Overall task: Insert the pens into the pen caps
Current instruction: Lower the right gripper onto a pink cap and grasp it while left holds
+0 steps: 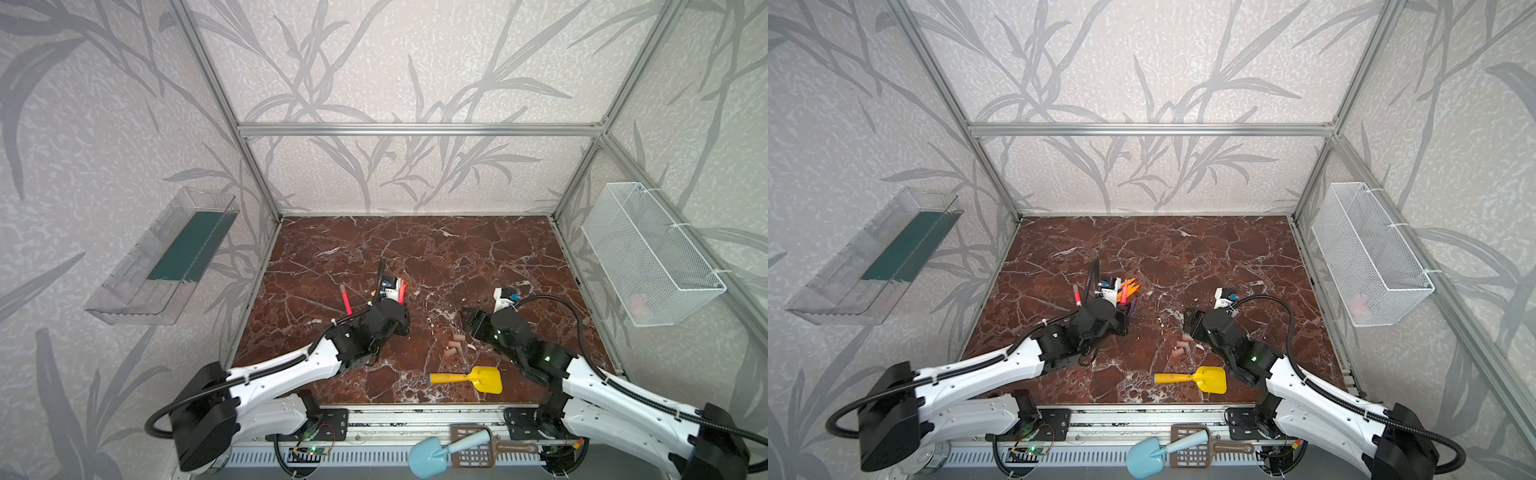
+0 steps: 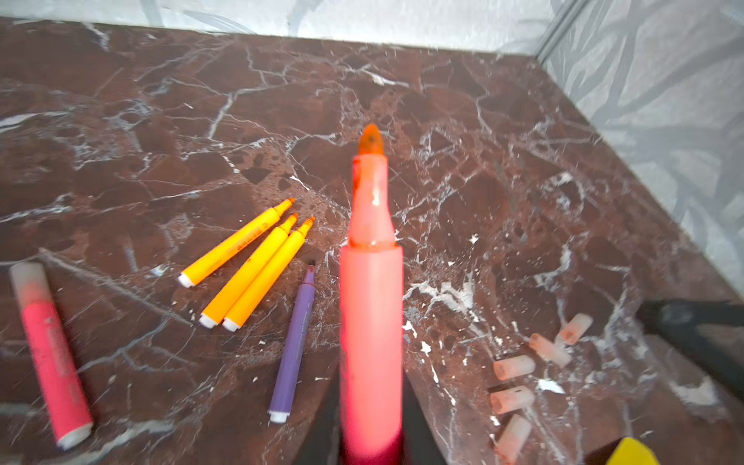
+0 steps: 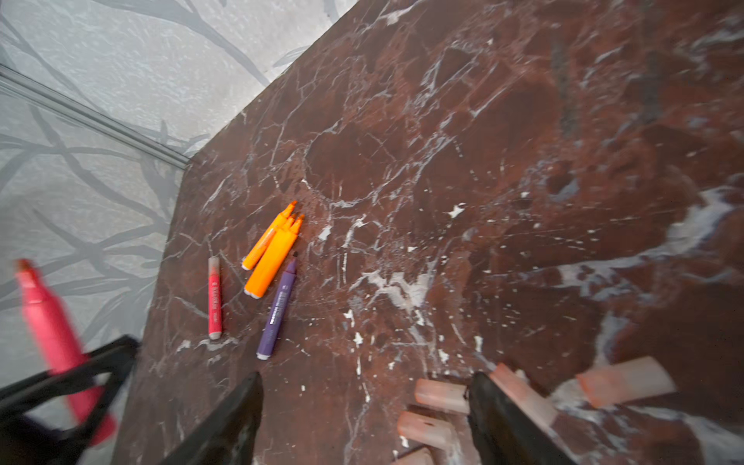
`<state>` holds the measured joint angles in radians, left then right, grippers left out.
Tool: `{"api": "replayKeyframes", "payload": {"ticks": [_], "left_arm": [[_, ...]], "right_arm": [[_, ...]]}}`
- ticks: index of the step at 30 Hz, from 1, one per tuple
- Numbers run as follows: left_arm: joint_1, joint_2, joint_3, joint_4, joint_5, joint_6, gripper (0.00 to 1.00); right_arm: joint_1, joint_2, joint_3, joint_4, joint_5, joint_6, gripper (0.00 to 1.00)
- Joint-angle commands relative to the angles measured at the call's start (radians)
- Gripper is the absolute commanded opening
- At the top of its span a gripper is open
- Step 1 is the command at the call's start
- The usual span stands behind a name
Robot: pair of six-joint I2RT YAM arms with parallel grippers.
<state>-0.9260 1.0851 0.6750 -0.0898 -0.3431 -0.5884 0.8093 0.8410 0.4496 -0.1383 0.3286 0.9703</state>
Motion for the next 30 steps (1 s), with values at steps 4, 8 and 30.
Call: {"api": "replayKeyframes", "payload": {"ticks": [4, 8, 30], "left_arm": [[0.04, -0.171, 0.135, -0.336, -0.1, -0.092, 0.0], [0.054, -0.215, 0.088, -0.253, -0.156, 0.057, 0.0], [0.06, -0.3, -0.134, 0.03, -0.043, 0.194, 0.0]], "right_arm": [[-0.009, -0.045, 0.02, -0.213, 0.06, -0.087, 0.82], [-0.012, -0.075, 0.004, -0.277, 0.069, -0.075, 0.86], [-0.241, 0.027, -0.039, -0.267, -0.012, 0.06, 0.77]]}}
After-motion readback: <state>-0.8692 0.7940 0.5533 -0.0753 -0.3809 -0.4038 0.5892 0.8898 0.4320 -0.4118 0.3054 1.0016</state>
